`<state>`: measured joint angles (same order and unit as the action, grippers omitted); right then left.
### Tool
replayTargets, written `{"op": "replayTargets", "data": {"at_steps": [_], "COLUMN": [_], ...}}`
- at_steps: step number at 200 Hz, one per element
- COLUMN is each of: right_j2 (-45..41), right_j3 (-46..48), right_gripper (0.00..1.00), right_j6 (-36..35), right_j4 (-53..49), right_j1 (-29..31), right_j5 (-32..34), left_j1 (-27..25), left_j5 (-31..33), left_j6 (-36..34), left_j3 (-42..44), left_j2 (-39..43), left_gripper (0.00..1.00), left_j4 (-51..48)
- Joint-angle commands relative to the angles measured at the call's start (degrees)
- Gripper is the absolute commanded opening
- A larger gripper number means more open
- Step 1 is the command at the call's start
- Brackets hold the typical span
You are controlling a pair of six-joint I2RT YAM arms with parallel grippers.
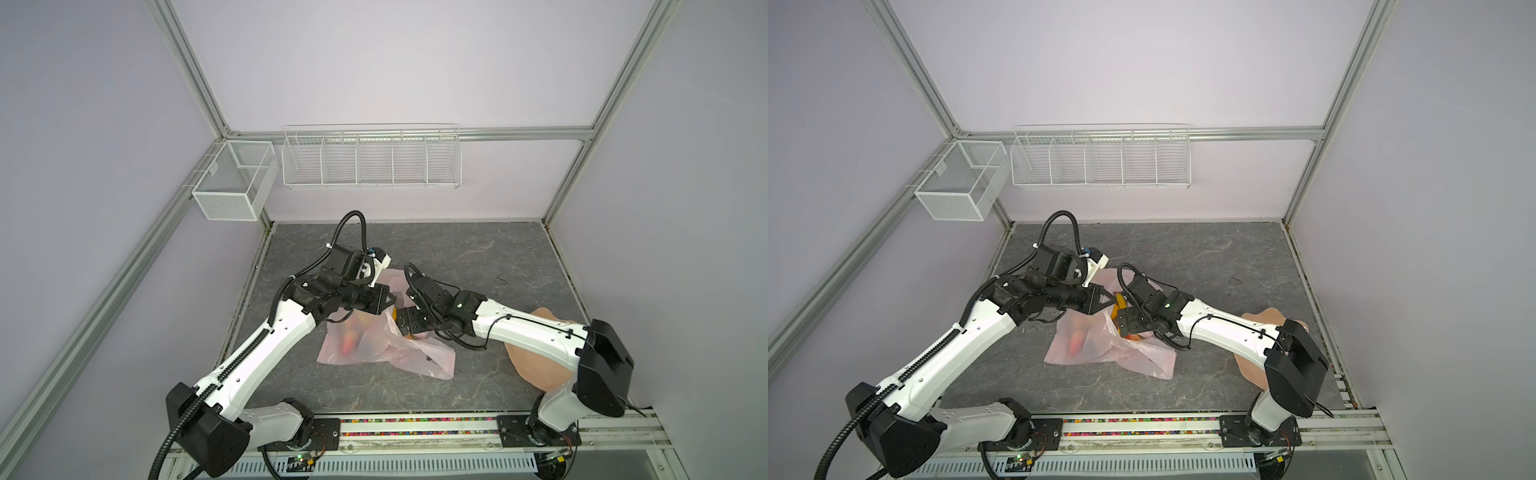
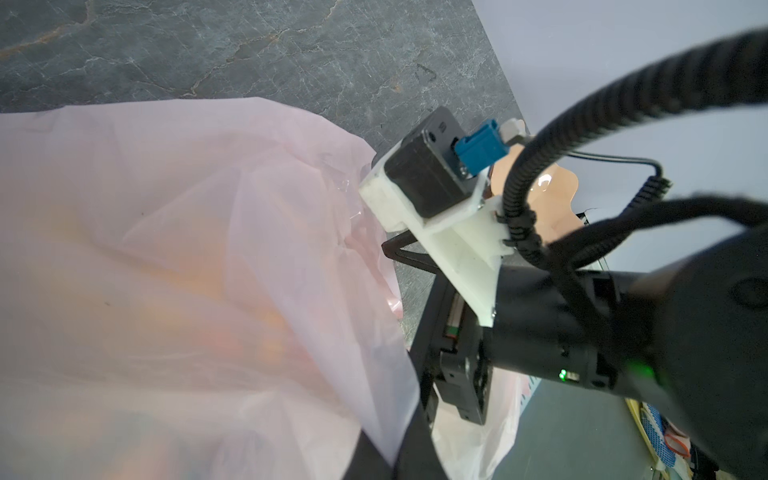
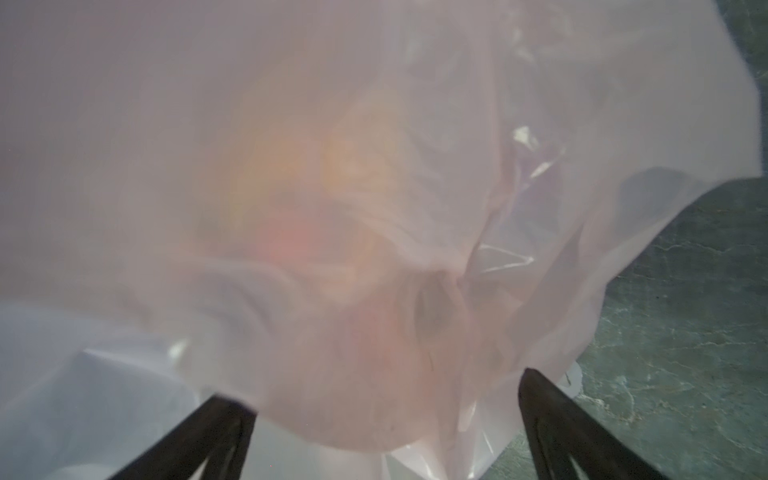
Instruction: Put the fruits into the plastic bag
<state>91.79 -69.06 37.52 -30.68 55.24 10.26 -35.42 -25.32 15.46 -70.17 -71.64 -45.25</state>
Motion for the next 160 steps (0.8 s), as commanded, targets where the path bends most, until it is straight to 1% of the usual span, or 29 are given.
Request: {"op": "replayTargets", "data": {"at_steps": [1, 19, 34, 52, 75, 100, 116, 118, 131, 138, 160], "right_j2": [1.0, 1.9, 2.2, 2.2, 0.6, -1.4, -2.7, -2.9, -3.5, -3.5, -3.4], "right_j3": [-0.1, 0.1, -0.1, -1.0, -1.3, -1.9, -2.2, -2.2, -3.2, -3.9, -6.8], "right_gripper": [0.98, 0.95, 0.86, 0.68, 0.39, 0.17, 0.12, 0.11, 0.07, 0.06, 0.06], "right_j6": [0.6, 1.0, 1.1, 0.6, -0.7, -2.4, -3.8, -4.1, -5.3, -6.3, -8.8], "right_j4": [-1.4, -2.0, -2.8, -4.5, -5.8, -7.5, -7.7, -7.7, -8.1, -8.3, -10.0], "right_j1": [0.5, 0.4, 0.1, -0.5, -1.1, -2.2, -2.7, -2.8, -3.6, -4.1, -4.8], "right_j5": [4.4, 6.8, 8.4, 9.8, 11.3, 11.6, 10.9, 10.7, 8.6, 6.9, 3.2], "left_j1": [-0.3, -0.3, -0.3, -0.3, -0.3, -0.3, -0.3, -0.3, -0.3, -0.3, -0.3], "left_j5": [0.1, 0.0, -0.1, 0.2, 0.7, 1.0, 0.7, 0.8, 0.9, 0.9, 1.6], "left_j6": [0.1, 0.1, 0.3, 0.1, 0.0, -0.3, -0.4, -0.5, -0.7, -1.0, -1.8], "left_j3": [0.5, 0.6, 0.7, 0.7, 0.8, 0.8, 1.0, 1.0, 1.0, 0.9, 0.2], "left_j2": [1.1, 1.2, 1.1, 1.3, 1.5, 1.6, 1.7, 1.7, 1.8, 1.8, 2.2], "left_gripper": [0.05, 0.04, 0.05, 0.05, 0.05, 0.06, 0.07, 0.07, 0.09, 0.12, 0.31], "left_j4": [0.1, 0.4, 0.4, 0.3, 0.1, 0.0, 0.2, 0.2, 0.2, 0.3, 0.1]}}
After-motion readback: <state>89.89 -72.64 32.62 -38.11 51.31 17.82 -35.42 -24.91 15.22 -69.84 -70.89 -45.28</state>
